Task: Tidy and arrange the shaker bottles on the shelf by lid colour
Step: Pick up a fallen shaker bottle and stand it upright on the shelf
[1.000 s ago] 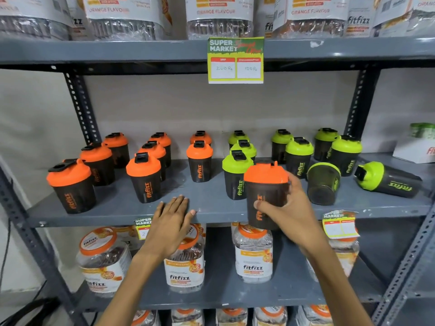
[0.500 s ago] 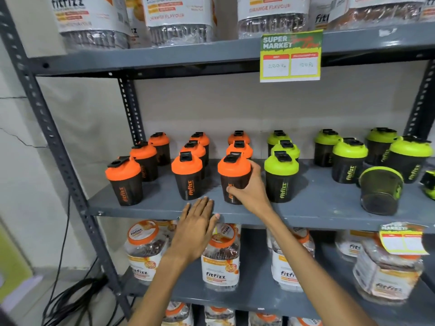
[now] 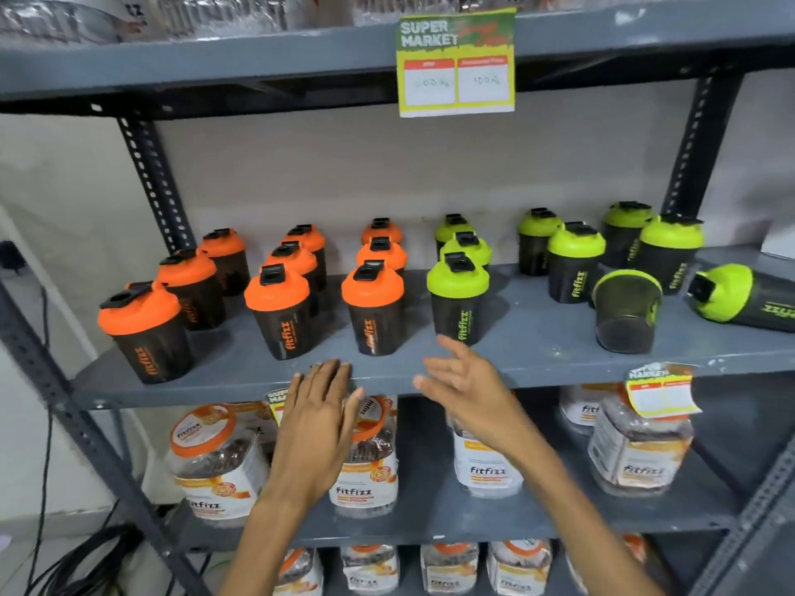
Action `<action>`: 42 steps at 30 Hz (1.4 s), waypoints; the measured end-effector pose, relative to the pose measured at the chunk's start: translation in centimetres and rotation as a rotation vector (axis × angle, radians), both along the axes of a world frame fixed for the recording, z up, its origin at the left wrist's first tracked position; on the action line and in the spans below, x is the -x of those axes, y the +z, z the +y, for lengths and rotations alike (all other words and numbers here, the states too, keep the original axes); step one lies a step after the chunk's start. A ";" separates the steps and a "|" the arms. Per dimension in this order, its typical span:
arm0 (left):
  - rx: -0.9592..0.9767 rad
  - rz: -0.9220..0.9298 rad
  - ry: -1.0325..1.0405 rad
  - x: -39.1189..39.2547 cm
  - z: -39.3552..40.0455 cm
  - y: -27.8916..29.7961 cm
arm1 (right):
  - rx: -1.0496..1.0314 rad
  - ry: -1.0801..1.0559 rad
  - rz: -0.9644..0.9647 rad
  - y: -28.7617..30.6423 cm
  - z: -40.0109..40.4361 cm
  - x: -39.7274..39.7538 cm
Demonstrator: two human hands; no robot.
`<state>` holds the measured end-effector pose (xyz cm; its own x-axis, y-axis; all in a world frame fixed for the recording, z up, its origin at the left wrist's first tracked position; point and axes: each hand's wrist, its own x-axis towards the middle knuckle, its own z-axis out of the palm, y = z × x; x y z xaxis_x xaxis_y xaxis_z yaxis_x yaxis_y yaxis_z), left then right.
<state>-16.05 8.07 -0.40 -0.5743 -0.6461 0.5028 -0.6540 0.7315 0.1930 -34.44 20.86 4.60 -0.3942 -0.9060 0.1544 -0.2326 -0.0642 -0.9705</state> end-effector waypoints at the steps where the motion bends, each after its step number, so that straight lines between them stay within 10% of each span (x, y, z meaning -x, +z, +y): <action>1: 0.008 -0.003 -0.014 0.5 0.9 -0.1 | -0.001 0.006 -0.003 0.0 1.9 1.0; 13: -0.007 -0.072 -0.293 19.4 11.5 1.9 | 0.077 -0.668 0.313 5.2 11.6 21.4; 26: -0.183 -0.173 -0.064 28.8 10.1 3.3 | -0.404 -0.365 0.256 4.6 7.2 27.6; 35: -0.086 -0.181 -0.026 28.7 9.7 2.0 | -0.167 -0.420 0.114 3.7 9.1 28.5; 42: 0.059 -0.058 0.015 28.7 10.1 0.7 | 0.285 -0.642 0.465 3.7 8.5 24.6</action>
